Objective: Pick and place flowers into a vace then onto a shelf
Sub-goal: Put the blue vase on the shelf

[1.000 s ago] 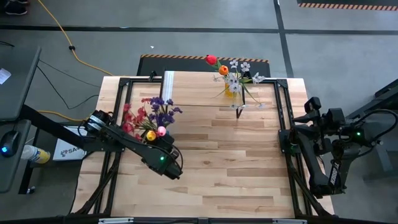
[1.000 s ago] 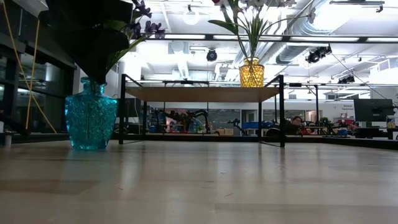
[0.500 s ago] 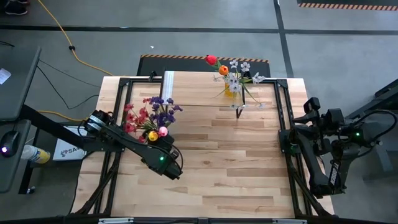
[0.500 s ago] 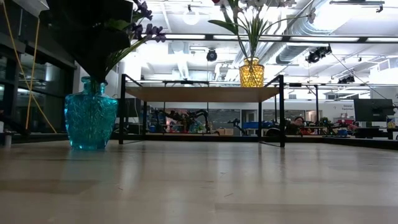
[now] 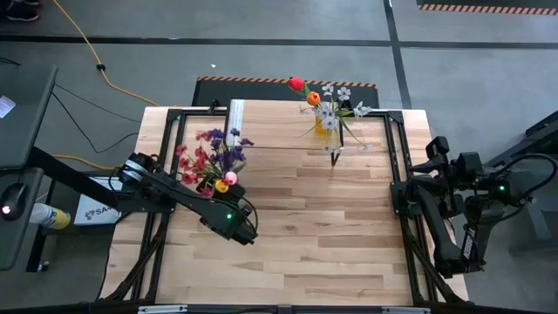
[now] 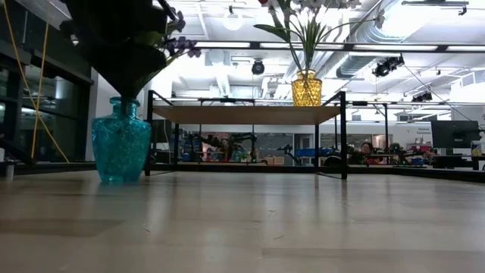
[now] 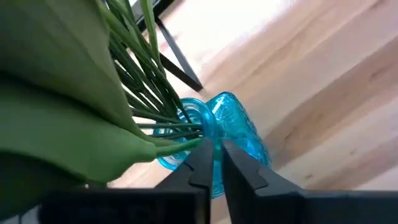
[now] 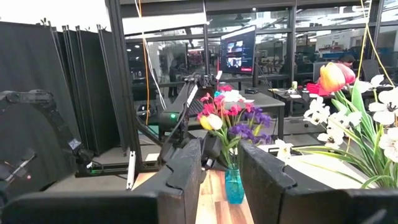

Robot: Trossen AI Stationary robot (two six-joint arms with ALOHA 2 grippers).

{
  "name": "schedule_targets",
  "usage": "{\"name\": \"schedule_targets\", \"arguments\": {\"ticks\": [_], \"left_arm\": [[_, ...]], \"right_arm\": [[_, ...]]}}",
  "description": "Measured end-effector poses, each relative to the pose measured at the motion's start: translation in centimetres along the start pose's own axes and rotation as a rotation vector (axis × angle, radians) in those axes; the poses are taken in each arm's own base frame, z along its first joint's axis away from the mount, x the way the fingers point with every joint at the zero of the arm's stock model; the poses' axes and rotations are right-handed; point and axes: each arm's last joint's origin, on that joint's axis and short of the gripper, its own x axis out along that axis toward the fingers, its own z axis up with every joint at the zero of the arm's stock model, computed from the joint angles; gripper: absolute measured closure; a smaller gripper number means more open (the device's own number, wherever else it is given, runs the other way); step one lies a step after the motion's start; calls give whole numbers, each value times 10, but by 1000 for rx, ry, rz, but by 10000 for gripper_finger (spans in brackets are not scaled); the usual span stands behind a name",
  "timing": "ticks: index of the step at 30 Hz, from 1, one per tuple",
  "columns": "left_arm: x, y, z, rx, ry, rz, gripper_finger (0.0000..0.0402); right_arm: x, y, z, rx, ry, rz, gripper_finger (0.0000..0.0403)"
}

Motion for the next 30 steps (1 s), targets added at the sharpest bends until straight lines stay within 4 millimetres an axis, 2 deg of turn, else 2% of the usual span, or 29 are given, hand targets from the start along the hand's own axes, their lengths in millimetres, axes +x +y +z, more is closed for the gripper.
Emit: {"name": "schedule_targets", "arguments": {"ticks": [6,10,16,23,26,30], "left_arm": [[8,-9,-4,-14,71,-66,380],[11,-13,-7,8,98,-87,379],[7,-12,-5,-7,131,-100,338],[-32,-5,14,-22,171,-181,344],[-52,0,15,-36,173,-207,350],[-85,8,12,-158,191,-269,353]], "right_arm": [[0,0,0,4,0,1,304],[0,0,0,5,0,0,304],[0,0,0,5,-4,-6,304],[0,0,0,5,-7,-9,304],[0,0,0,4,-7,-10,304],[0,0,0,-11,-9,-13,304]]}}
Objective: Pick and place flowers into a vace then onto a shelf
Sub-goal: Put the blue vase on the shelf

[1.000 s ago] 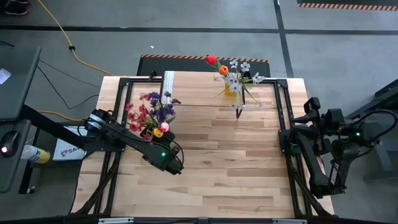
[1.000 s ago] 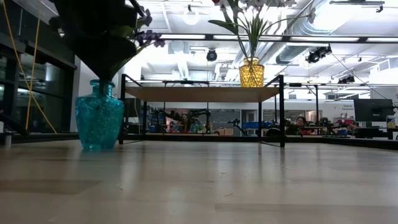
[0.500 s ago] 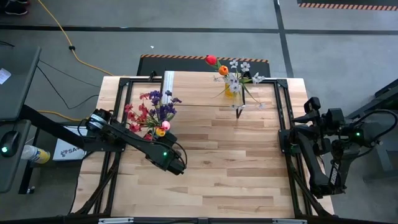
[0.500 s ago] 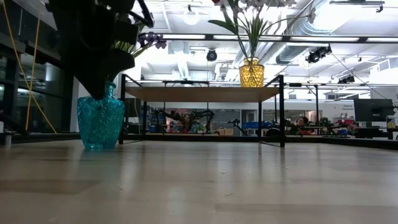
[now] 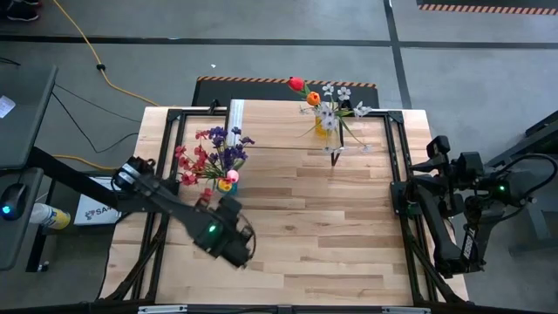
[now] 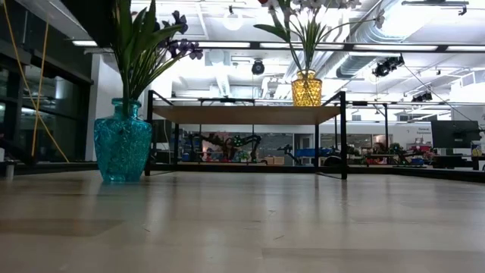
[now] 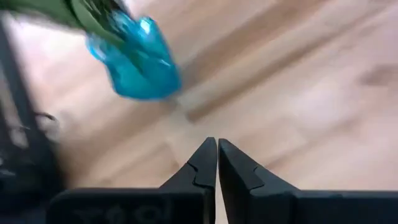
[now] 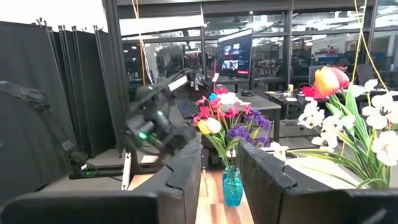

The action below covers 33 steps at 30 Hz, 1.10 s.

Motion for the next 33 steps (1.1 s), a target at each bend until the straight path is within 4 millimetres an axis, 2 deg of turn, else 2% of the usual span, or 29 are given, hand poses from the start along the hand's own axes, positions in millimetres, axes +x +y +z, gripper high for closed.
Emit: {"name": "schedule_targets", "arguments": {"ticks": [3,6,10,13,19,28,33], "left_arm": [[-20,-1,-18,-97,-1,-74,353],[-31,3,-43,-209,-19,-116,353],[-29,11,-73,-366,-119,-154,353],[-24,12,-85,-434,-159,-192,353],[-18,5,-83,-481,-160,-240,353],[-16,3,-80,-404,-161,-231,351],[-16,3,-81,-402,-128,-217,326]], "right_arm": [[0,0,0,-14,-1,0,304],[0,0,0,-14,-2,4,304],[-1,0,0,-12,-4,16,304],[-2,0,1,-9,-5,23,304],[-3,0,1,-8,-10,28,304],[-3,1,1,2,-6,38,304],[-3,1,1,2,-5,39,304]]}}
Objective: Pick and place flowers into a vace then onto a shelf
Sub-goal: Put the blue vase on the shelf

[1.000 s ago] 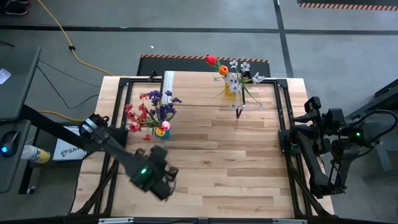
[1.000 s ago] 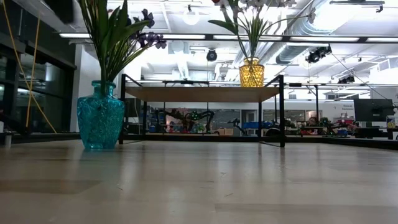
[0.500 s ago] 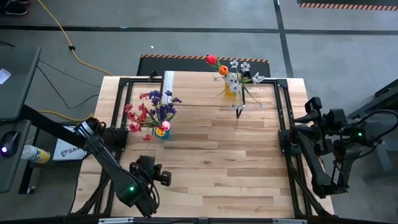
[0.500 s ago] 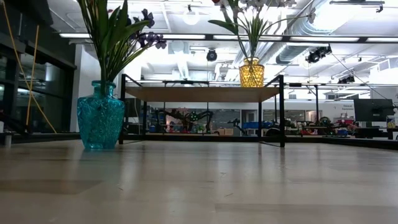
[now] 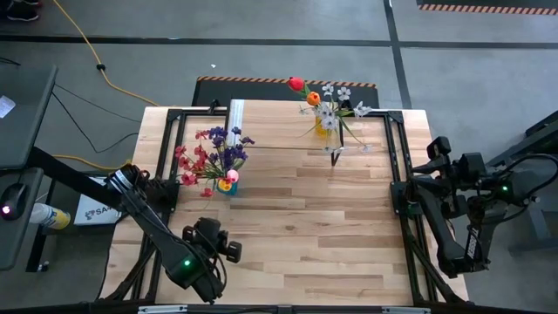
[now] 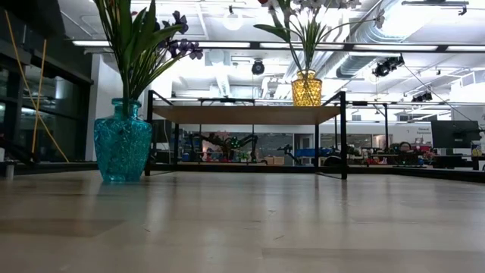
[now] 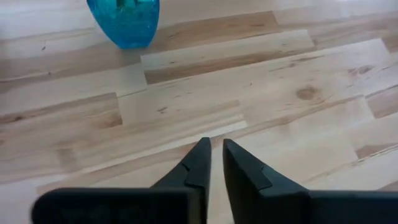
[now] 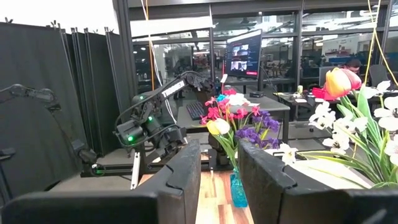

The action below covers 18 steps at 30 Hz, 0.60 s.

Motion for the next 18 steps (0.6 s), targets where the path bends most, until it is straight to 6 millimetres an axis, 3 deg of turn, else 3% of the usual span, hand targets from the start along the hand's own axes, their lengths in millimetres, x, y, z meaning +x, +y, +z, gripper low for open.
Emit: {"name": "schedule_targets", "arguments": {"ticks": [9,18], "left_arm": [[0,-1,0,25,-24,-23,221],[4,-2,1,64,-89,-25,26]], "right_arm": [[0,0,0,-1,-4,-5,304],[0,0,0,-1,-6,-9,304]]}}
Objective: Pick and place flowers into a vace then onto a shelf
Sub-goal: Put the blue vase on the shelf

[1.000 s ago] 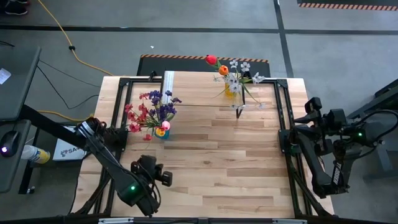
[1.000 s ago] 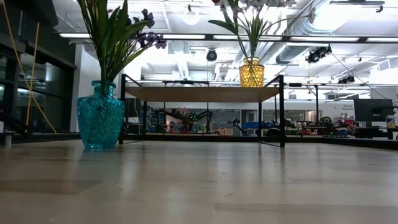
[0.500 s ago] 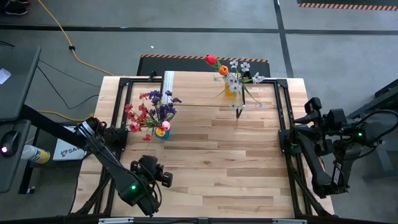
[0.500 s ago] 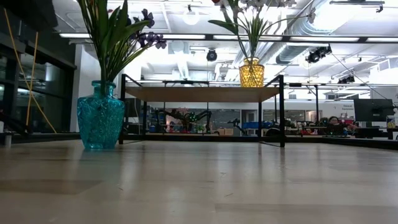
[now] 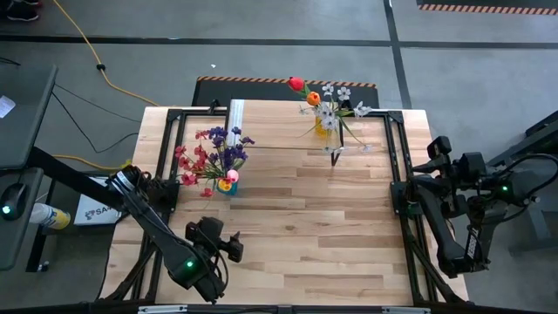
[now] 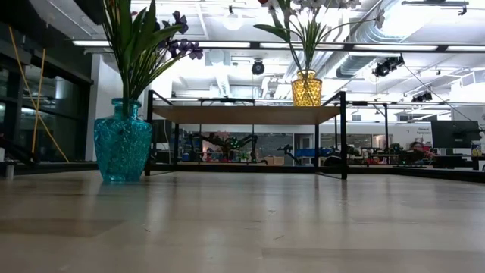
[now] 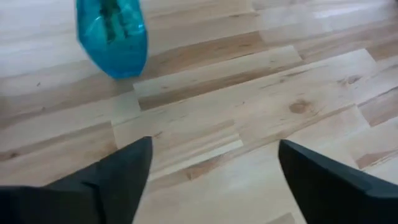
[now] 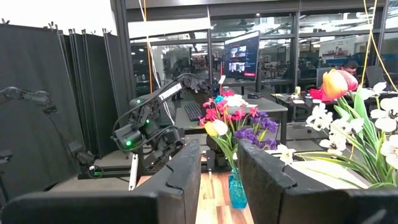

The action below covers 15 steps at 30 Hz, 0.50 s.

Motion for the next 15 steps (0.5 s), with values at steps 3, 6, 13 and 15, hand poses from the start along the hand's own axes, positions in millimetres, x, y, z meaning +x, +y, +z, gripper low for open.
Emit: {"name": "schedule_targets", "arguments": {"ticks": [3,6,13,15], "left_arm": [[1,-1,0,45,-17,-14,16],[7,-5,0,81,-49,-13,45],[25,-10,-1,176,-105,44,50],[30,-12,2,182,-127,64,44]], "right_arm": [[0,0,0,0,0,0,304],[0,0,0,-2,0,0,304],[0,0,0,-2,0,0,304],[0,0,0,-1,0,0,304]]}}
